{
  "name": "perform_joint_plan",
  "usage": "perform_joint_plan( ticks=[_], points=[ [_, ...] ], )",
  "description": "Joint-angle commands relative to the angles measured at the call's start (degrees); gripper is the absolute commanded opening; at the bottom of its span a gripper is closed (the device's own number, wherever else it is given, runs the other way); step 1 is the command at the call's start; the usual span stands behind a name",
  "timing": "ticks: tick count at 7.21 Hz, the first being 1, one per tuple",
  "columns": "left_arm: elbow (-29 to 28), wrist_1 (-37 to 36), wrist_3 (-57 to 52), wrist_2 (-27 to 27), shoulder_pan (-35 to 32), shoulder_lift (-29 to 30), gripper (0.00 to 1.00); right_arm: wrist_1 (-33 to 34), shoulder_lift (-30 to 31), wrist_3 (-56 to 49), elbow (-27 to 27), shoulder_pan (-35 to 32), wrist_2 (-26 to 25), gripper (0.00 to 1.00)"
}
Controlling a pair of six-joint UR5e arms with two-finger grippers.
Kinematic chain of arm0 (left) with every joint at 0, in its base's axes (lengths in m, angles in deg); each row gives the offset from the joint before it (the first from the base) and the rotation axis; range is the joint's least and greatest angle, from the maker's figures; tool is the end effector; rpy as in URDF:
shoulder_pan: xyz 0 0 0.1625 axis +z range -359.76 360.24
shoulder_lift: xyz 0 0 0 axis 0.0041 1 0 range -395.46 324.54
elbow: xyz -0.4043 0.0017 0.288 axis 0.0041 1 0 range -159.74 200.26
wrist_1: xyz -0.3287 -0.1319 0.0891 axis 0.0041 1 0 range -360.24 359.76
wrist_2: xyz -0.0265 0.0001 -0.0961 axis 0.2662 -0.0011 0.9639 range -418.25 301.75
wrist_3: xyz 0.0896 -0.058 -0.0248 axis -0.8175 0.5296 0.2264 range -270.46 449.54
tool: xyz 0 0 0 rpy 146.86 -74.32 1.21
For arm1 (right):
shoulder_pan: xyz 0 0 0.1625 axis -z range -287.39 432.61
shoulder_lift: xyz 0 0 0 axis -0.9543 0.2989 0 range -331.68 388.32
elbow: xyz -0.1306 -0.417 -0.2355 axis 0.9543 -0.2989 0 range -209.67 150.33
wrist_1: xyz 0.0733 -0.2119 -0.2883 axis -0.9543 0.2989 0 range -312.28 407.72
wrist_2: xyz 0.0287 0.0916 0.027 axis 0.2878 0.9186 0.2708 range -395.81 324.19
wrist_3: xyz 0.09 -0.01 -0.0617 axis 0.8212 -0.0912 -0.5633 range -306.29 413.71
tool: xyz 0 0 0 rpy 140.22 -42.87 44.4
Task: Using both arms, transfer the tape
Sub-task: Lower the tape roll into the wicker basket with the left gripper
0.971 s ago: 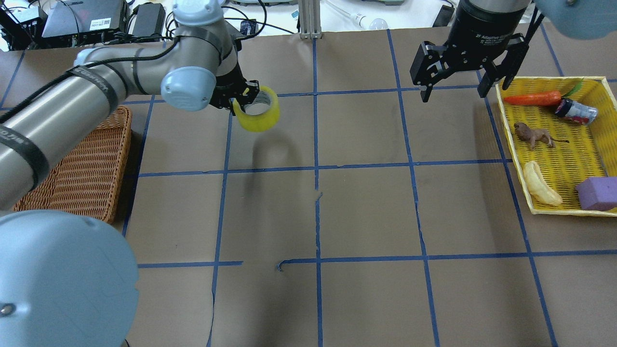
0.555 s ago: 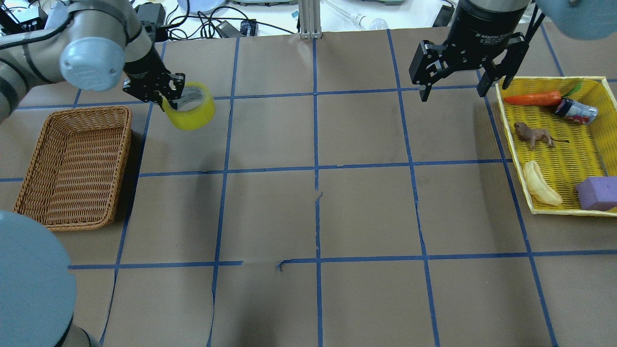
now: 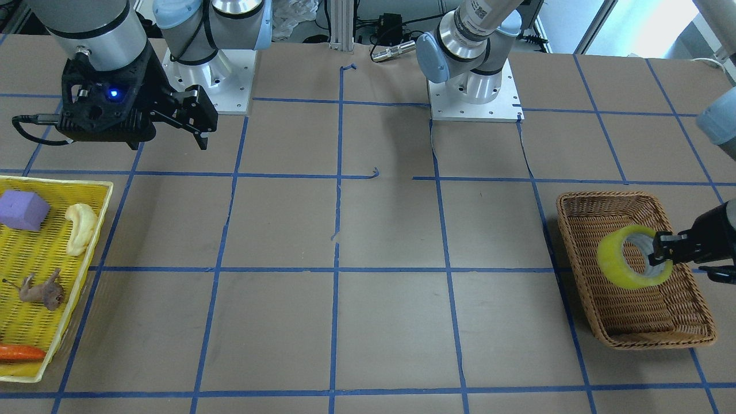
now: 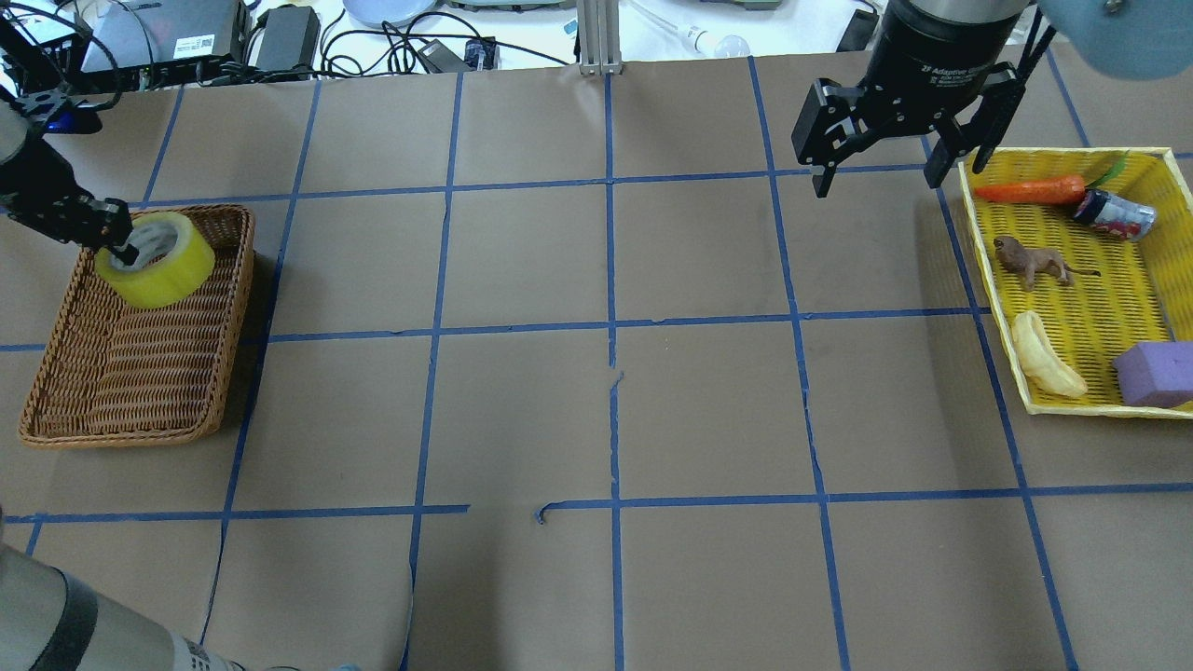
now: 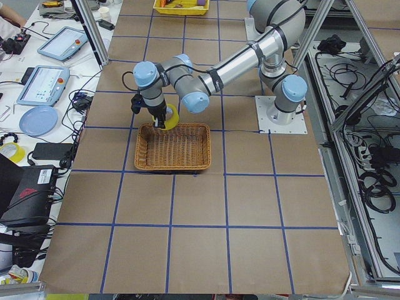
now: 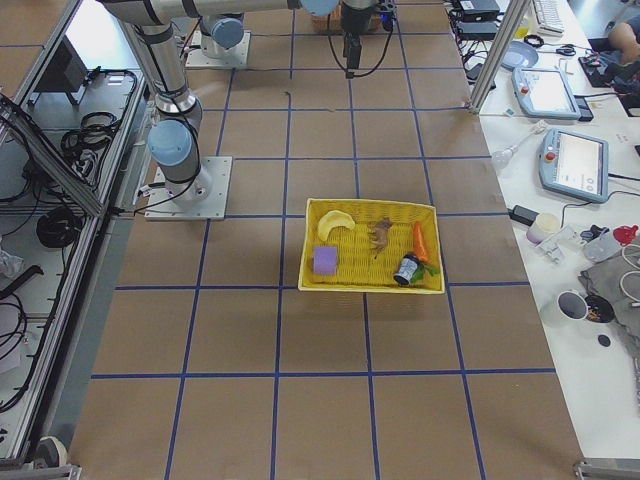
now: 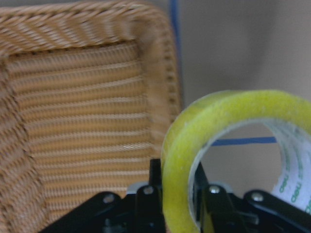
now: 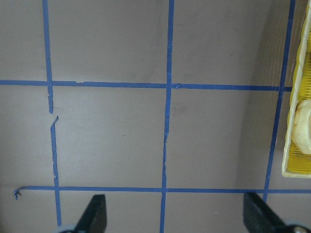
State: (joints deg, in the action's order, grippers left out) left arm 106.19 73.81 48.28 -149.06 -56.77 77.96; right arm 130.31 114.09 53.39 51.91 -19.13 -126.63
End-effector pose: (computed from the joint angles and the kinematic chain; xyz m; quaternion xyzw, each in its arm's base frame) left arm 0.2224 -0.5843 0.3901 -0.0723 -0.9969 -0.0279 0.0123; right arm 0.1459 -0.4650 0.5675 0.0182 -0.9994 -0.0281 0.0075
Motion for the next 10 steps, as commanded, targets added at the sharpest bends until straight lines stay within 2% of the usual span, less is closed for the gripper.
perform_joint_plan(
  ticks=[1, 3, 4, 6, 7, 8, 9, 10],
  points=[
    [3.2, -4.9, -7.6, 0.7, 4.4, 1.5, 0.00, 0.0, 0.0, 0.0, 0.1, 0.0, 0.2, 1.00],
    [7.4, -9.1, -8.0, 1.4, 7.9, 1.7, 0.00, 0.0, 0.0, 0.0, 0.1, 0.0, 0.2, 1.00],
    [6.9, -9.1, -7.7, 1.5, 7.7, 1.8, 0.00, 0.0, 0.0, 0.0, 0.1, 0.0, 0.2, 1.00],
    [6.1, -9.9, -7.6, 6.4, 7.6, 3.5, 0.00, 0.1, 0.0, -0.1, 0.2, 0.0, 0.1, 1.00],
    [6.3, -11.4, -7.3, 6.3, 7.6, 4.6, 0.00, 0.1, 0.0, -0.1, 0.2, 0.0, 0.2, 1.00],
    [6.3, -12.1, -5.9, 6.3, 7.0, 5.0, 0.15, 0.2, 0.0, -0.1, 0.1, -0.1, 0.2, 1.00],
    [6.5, -13.7, -5.7, 5.7, 4.5, 5.4, 0.37, 0.1, 0.1, -0.1, 0.1, -0.3, 0.2, 1.00],
    [6.5, -14.3, -5.7, 5.7, 3.9, 5.8, 0.66, 0.1, 0.1, -0.1, 0.1, -0.3, 0.2, 1.00]
  ],
)
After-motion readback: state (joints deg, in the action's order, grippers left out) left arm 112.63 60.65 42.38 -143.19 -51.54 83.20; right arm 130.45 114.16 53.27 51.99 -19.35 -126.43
